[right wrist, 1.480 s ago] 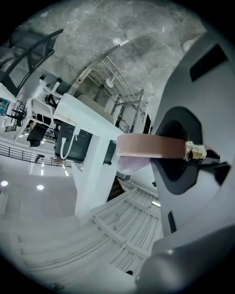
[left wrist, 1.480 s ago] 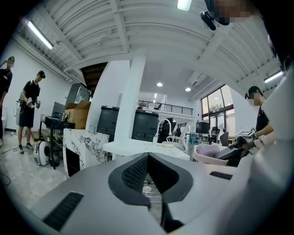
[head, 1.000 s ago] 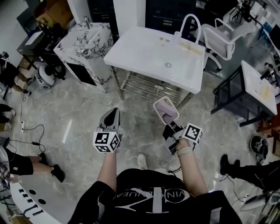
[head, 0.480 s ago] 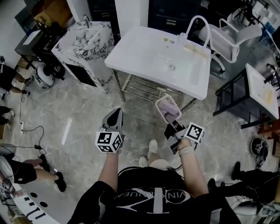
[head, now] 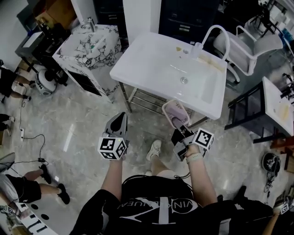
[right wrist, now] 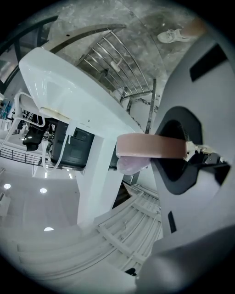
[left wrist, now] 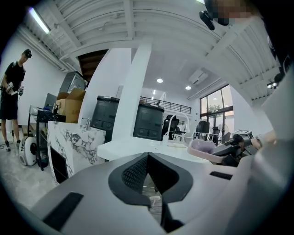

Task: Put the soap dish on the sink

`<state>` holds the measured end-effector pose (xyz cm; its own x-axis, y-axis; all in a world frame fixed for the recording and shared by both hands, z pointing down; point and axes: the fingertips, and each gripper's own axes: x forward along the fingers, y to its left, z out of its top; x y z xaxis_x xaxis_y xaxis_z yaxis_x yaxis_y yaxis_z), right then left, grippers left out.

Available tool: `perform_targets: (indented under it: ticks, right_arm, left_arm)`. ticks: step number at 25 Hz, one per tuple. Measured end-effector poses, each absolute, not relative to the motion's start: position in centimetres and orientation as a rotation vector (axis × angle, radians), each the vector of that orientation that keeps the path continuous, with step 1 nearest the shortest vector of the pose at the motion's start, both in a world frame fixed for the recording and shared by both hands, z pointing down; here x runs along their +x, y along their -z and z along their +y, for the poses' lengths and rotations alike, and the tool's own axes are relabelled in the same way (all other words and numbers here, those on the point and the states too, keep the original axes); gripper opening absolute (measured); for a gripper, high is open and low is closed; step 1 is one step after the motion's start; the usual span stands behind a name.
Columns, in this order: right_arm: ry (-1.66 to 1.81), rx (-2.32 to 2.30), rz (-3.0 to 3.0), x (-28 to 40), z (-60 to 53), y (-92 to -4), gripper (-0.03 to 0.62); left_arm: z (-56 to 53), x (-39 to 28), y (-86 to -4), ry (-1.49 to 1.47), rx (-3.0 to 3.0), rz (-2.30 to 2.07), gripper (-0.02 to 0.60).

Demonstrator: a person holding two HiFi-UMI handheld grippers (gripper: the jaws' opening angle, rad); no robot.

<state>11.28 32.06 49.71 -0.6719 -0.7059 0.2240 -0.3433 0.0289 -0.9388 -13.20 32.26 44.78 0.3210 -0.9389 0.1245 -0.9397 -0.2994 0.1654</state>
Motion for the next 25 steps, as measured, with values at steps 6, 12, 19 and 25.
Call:
perform_targets:
  ticks: [6, 12, 19, 25]
  right_arm:
    - [1.699, -1.05, 2.027, 10.5, 27.5, -48.9, 0.048]
    - [1.711, -1.042, 2.028, 10.5, 23.6, -48.5, 0.048]
    - [1.746, -1.043, 2.006, 10.5, 20.1, -48.5, 0.048]
    - [1.76, -1.042, 1.991, 10.7, 17.1, -48.8, 0.048]
  left_arm:
    - [27.6, -12.6, -44.5, -0.002, 2.377, -1.705, 0.015]
    - [24.0, -11.8, -44.1, -0.01, 2.379, -1.69, 0.015]
    - [20.3, -11.6, -43.9, -0.021, 2.371, -1.694, 0.015]
    - [17.0, -10.8, -44.5, -0.032, 2.369, -1.677, 0.015]
